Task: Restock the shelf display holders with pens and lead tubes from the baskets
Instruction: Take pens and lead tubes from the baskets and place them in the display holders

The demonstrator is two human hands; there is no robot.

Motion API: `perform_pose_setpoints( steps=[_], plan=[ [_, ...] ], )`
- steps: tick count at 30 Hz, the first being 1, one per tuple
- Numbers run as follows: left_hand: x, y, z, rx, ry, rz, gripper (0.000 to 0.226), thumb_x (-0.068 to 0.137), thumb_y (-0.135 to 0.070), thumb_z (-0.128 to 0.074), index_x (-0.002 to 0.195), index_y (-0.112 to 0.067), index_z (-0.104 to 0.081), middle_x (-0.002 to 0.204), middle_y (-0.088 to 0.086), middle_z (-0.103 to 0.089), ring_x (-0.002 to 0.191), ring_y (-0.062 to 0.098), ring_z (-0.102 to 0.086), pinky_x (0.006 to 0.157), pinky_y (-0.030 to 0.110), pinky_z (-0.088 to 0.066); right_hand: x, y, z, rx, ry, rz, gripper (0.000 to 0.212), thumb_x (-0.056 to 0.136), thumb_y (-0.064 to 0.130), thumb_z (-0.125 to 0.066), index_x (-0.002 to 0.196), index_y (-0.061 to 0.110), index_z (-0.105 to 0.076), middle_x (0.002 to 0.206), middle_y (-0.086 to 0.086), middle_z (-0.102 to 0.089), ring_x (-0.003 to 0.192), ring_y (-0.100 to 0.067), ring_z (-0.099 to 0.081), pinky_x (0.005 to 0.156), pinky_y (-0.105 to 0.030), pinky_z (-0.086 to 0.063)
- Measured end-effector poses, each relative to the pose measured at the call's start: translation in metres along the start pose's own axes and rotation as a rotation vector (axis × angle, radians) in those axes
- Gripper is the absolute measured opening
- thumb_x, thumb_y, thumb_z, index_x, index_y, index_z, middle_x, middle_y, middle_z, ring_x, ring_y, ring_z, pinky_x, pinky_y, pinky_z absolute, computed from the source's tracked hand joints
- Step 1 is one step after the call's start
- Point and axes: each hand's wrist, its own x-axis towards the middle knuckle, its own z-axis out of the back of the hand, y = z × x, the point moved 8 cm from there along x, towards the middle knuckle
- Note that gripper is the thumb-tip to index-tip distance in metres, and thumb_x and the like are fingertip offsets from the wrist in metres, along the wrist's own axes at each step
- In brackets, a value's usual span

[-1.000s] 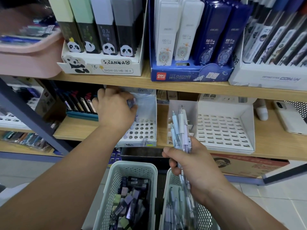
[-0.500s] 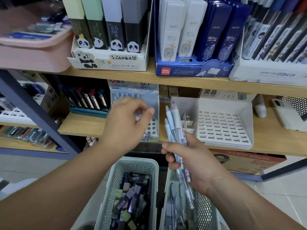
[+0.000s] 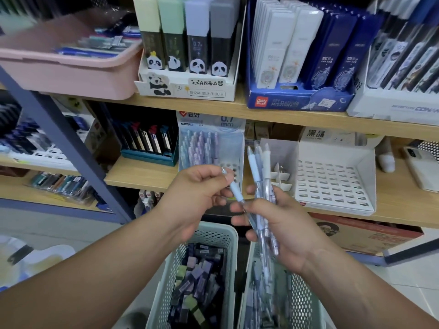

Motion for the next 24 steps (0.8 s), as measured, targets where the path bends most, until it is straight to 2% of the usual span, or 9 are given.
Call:
perform_pose_setpoints(
  steps=[5, 9, 15, 20, 24],
  plan=[
    [0.000, -0.008, 0.014, -0.042, -0.033, -0.058, 0.010, 0.091, -0.010, -0.067, 0.096, -0.005, -0.074, 0.084, 0.010, -0.071, 0.073, 0.014, -0.064, 0.064, 0.023, -0.055, 0.000, 0.005, 0.004, 0.048, -0.078, 0.036, 0.023, 0.091, 0.002, -0.063, 0.105, 0.019, -0.057, 0.098, -0.009, -0.079, 0.089, -0.028, -0.077, 0.051, -0.030, -0.057],
    [0.000, -0.012, 0.024, -0.053, -0.059, -0.092, 0.009, 0.091, -0.010, -0.067, 0.095, -0.005, -0.073, 0.078, 0.006, -0.071, 0.070, 0.014, -0.066, 0.066, 0.024, -0.058, 0.004, 0.005, 0.011, 0.111, -0.138, 0.049, 0.024, 0.090, 0.000, -0.062, 0.107, 0.017, -0.055, 0.096, -0.015, -0.078, 0.088, -0.032, -0.077, 0.053, -0.033, -0.058],
    [-0.003, -0.017, 0.038, -0.112, -0.128, -0.119, 0.007, 0.093, -0.010, -0.066, 0.093, -0.006, -0.071, 0.078, 0.009, -0.071, 0.069, 0.015, -0.066, 0.066, 0.024, -0.057, 0.008, 0.002, 0.020, 0.136, -0.240, 0.071, 0.023, 0.089, -0.005, -0.060, 0.104, 0.013, -0.058, 0.072, -0.004, -0.075, 0.077, -0.024, -0.077, 0.056, -0.035, -0.060],
    [0.001, -0.019, 0.053, -0.177, -0.183, -0.104, 0.008, 0.092, -0.009, -0.066, 0.093, -0.003, -0.071, 0.076, 0.012, -0.072, 0.066, 0.016, -0.068, 0.063, 0.023, -0.057, 0.010, -0.003, 0.025, 0.144, -0.254, 0.017, 0.018, 0.093, 0.003, -0.062, 0.103, 0.017, -0.060, 0.073, -0.001, -0.075, 0.080, -0.026, -0.078, 0.043, -0.025, -0.050],
    [0.001, -0.018, 0.049, -0.084, -0.116, -0.136, 0.004, 0.087, 0.000, -0.071, 0.085, -0.003, -0.071, 0.080, 0.019, -0.074, 0.071, 0.023, -0.073, 0.065, 0.026, -0.059, 0.012, -0.004, 0.030, 0.140, -0.316, 0.047, 0.020, 0.090, 0.001, -0.065, 0.104, 0.014, -0.059, 0.072, -0.002, -0.072, 0.062, -0.017, -0.072, 0.038, -0.022, -0.041]
  ],
)
